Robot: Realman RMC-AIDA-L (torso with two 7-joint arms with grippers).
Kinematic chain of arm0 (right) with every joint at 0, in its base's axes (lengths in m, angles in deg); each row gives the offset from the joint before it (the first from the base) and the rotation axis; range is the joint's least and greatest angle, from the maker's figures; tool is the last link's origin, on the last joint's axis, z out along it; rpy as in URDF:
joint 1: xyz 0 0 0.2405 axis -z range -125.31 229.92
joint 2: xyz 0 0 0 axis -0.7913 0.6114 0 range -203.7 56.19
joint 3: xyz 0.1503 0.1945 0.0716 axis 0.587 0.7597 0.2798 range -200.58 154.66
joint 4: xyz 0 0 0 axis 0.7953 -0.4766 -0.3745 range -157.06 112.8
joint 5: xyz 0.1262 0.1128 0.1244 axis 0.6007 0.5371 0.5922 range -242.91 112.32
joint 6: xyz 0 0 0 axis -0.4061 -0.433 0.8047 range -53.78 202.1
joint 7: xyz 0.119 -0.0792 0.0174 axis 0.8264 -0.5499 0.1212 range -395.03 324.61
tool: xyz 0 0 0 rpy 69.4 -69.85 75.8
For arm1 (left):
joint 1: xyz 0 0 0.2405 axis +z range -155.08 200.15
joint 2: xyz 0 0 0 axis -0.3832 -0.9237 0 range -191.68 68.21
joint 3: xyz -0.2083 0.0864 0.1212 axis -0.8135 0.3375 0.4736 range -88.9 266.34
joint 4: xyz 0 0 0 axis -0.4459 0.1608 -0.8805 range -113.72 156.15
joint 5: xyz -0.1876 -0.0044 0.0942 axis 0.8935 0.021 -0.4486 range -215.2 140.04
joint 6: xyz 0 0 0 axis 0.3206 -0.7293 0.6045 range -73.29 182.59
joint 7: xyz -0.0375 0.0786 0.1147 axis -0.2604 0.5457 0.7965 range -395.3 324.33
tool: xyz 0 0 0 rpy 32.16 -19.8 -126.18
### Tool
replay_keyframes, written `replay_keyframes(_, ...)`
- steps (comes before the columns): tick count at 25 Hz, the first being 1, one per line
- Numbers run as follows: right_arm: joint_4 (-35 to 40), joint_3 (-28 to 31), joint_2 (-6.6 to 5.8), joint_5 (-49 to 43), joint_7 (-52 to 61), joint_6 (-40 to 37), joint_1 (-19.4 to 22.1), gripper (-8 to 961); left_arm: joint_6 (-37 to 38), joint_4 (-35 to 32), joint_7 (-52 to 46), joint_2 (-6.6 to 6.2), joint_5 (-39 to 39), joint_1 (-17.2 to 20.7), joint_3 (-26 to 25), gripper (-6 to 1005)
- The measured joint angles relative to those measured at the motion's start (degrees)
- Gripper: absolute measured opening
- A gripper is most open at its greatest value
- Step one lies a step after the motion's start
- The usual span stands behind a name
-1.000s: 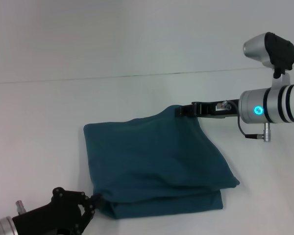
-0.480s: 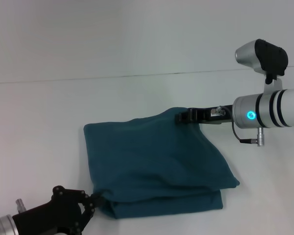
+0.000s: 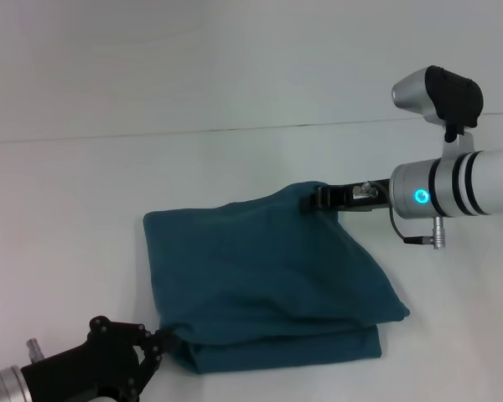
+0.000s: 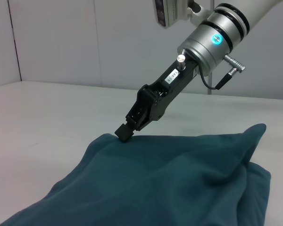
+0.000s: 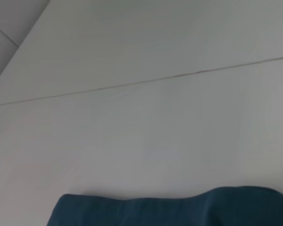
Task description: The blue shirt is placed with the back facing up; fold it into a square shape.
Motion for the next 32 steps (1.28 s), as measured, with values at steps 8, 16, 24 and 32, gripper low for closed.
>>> replay_keyframes(8,0.0,0.1,0.0,0.2,0.0,1.0,0.0,7,-0.1,0.2,0.2,0.0,0.0,0.1,-0.1,75)
replay_keyframes(16,0.5,0.6,0.01,1.0,-0.7,2.9,0.4,6,-0.7,0.3,0.2,0.0,0.0,0.3,-0.2,80)
replay_keyframes(24,0.7,0.2,0.08,1.1,-1.2,3.1,-0.6,11,-0.8,0.5,0.3,0.0,-0.2,0.2,-0.2,84)
replay_keyframes(32,0.8,0.4,0.09,1.3,-4.2,1.1,0.1,16,0.0,0.0,0.0,-0.08,0.0,0.5,-2.4,88)
